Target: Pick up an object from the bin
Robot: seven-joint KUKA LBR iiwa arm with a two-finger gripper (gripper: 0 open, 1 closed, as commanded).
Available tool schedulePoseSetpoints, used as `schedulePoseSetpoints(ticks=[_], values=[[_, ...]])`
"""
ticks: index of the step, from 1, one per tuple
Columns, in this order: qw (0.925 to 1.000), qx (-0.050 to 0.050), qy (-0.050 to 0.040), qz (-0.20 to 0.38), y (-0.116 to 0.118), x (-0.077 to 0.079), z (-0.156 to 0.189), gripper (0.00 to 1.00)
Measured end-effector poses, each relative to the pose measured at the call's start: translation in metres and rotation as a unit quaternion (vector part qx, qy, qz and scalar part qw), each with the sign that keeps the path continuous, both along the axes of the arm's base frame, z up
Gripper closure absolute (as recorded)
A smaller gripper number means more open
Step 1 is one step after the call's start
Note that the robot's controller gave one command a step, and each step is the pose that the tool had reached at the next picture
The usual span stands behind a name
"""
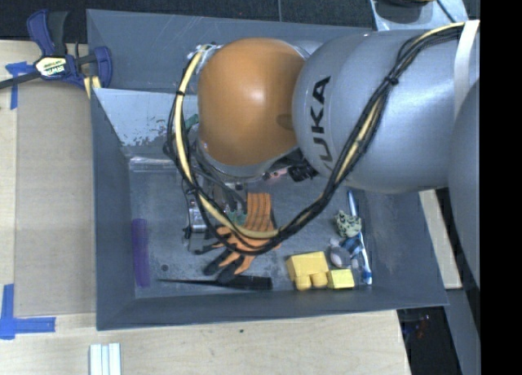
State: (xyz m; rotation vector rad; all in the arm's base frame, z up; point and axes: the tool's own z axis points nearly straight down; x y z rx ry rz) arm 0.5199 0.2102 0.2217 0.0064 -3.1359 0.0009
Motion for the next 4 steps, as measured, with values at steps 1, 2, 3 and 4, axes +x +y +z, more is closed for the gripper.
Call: schedulePoseSetpoints(ticks=[1,2,3,4], values=[[1.0000,0.001,-0.0041,-0.002,-0.001,0.002,0.005,0.00],[1.0000,0.002,-0.0056,0.008,-0.043,0.003,-0.074,0.00],[0.9982,0.002,-0.0088,-0.060,-0.107,-0.009,-0.079,0.00],[1.0000,0.002,-0.0056,-0.008,-0.139,-0.005,-0.081,0.00]])
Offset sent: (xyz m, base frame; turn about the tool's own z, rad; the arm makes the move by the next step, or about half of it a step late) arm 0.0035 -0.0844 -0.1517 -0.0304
